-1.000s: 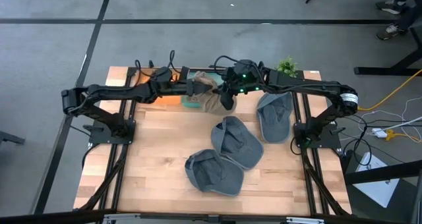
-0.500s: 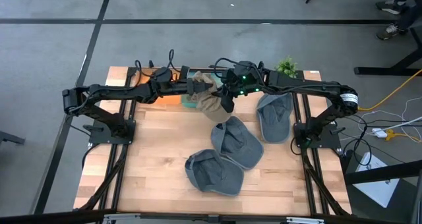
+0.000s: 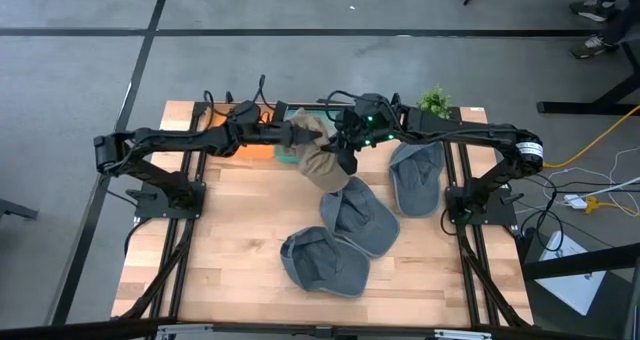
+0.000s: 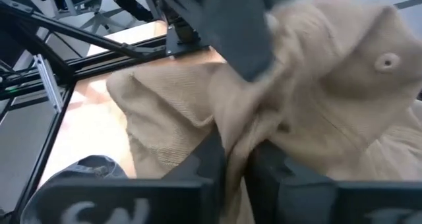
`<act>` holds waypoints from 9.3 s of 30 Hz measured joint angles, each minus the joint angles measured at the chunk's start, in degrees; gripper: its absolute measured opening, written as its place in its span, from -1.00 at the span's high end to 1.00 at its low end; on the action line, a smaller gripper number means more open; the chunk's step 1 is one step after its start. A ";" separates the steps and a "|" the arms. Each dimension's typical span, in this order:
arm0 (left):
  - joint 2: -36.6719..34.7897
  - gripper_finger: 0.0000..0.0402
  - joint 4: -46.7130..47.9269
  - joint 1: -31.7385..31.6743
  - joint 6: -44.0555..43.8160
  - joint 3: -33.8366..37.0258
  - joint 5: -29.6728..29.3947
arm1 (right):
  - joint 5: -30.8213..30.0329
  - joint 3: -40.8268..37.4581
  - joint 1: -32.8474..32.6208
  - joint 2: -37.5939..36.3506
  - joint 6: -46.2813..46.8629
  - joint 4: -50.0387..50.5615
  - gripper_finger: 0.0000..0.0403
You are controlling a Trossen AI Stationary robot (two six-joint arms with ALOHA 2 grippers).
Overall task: Pick & Place hat
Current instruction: Put the brown cap into the green bin
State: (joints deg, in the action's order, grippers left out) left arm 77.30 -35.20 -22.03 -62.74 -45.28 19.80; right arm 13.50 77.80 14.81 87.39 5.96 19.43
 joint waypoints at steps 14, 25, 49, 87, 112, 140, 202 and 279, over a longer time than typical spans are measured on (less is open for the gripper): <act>-11.19 0.87 7.65 -5.98 -1.28 0.11 15.13 | 17.35 0.07 5.54 -0.02 11.75 -1.52 -0.02; -22.61 0.89 10.07 -11.25 19.39 0.11 12.22 | 16.68 0.02 8.07 -0.02 29.70 -3.39 -0.11; -25.27 0.89 -0.86 -10.66 39.56 0.02 6.44 | 22.14 -0.04 8.68 10.59 51.40 -30.46 -0.10; -31.25 0.86 16.24 -10.72 29.26 0.00 6.34 | 34.73 -0.02 15.69 7.59 53.96 -46.39 0.94; -29.19 0.08 30.24 -10.70 -1.38 0.00 12.35 | 29.24 -0.02 13.86 -4.13 23.01 -7.97 0.93; -24.90 -0.07 26.01 -10.70 0.44 0.00 2.30 | 16.63 -0.02 10.59 -7.45 16.29 -2.79 0.94; -24.79 0.75 18.11 -10.09 3.67 0.00 8.23 | 14.53 -0.02 8.61 -7.37 19.57 -7.71 0.90; 14.30 0.91 -14.09 -9.64 16.91 0.02 -5.13 | 3.89 0.02 11.87 -12.17 10.25 13.86 0.05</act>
State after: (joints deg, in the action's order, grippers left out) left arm 91.60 -49.28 -31.67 -45.82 -45.25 14.67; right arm 17.39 77.82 26.68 75.22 16.21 33.29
